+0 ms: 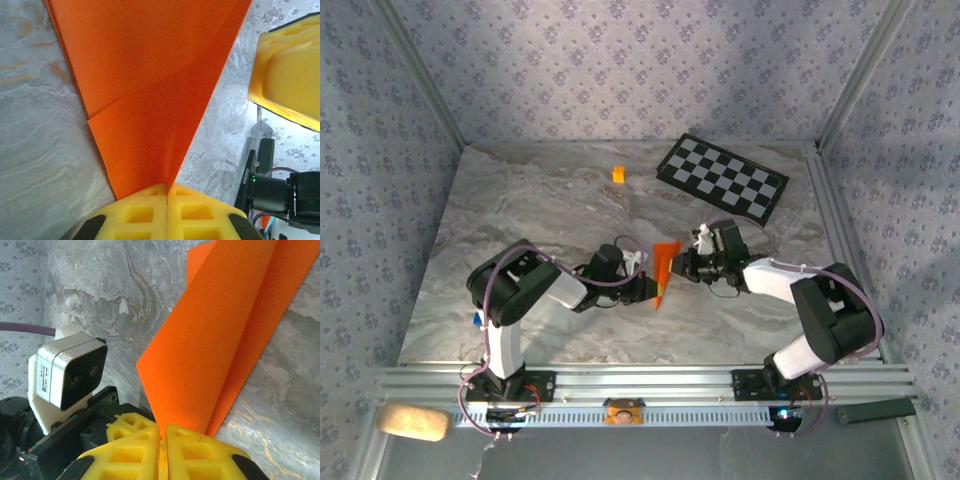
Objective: Fold a paper plane with a square sheet of paper (pick it up from the middle)
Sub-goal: Fold the wing for the fifth time at the center of the table.
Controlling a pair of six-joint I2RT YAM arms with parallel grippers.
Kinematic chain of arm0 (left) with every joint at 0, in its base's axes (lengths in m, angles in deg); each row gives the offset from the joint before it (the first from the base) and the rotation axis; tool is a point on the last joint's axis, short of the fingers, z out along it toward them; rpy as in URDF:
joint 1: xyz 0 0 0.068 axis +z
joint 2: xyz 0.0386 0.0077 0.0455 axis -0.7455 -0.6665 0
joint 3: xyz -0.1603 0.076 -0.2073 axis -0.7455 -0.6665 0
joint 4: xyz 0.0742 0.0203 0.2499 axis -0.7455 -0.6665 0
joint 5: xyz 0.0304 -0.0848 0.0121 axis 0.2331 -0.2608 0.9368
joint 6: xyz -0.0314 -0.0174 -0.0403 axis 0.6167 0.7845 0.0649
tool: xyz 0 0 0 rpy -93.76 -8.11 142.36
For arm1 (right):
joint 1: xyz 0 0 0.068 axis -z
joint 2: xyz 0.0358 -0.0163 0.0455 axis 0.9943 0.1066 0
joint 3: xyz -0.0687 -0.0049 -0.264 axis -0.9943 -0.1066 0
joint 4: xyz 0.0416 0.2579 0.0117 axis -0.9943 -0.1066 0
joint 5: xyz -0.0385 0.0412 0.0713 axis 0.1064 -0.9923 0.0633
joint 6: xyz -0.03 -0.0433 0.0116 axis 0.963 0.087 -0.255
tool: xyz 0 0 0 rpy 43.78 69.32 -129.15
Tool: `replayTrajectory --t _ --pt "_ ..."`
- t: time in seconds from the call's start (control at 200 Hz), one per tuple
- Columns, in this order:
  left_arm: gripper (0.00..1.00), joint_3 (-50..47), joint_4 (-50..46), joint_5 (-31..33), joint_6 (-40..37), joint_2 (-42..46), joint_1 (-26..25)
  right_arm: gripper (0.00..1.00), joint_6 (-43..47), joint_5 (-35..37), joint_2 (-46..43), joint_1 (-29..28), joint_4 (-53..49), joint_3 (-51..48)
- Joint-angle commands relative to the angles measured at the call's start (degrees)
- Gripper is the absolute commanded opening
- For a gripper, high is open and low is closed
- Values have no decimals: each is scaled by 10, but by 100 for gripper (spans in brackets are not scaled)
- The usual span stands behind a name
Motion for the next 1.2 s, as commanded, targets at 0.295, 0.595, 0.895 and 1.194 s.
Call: replayTrajectory --t 0.295,0.595,0.895,1.194 --pt "0 -19 47 -3 40 -23 9 11 15 -56 79 -6 32 57" --pt "0 -31 37 8 60 -21 15 10 14 -54 97 -2 41 60" --pt "0 -43 37 23 80 -26 21 10 17 -75 103 3 44 61" --pt "0 -53 43 27 95 -26 22 10 15 -86 124 3 49 71"
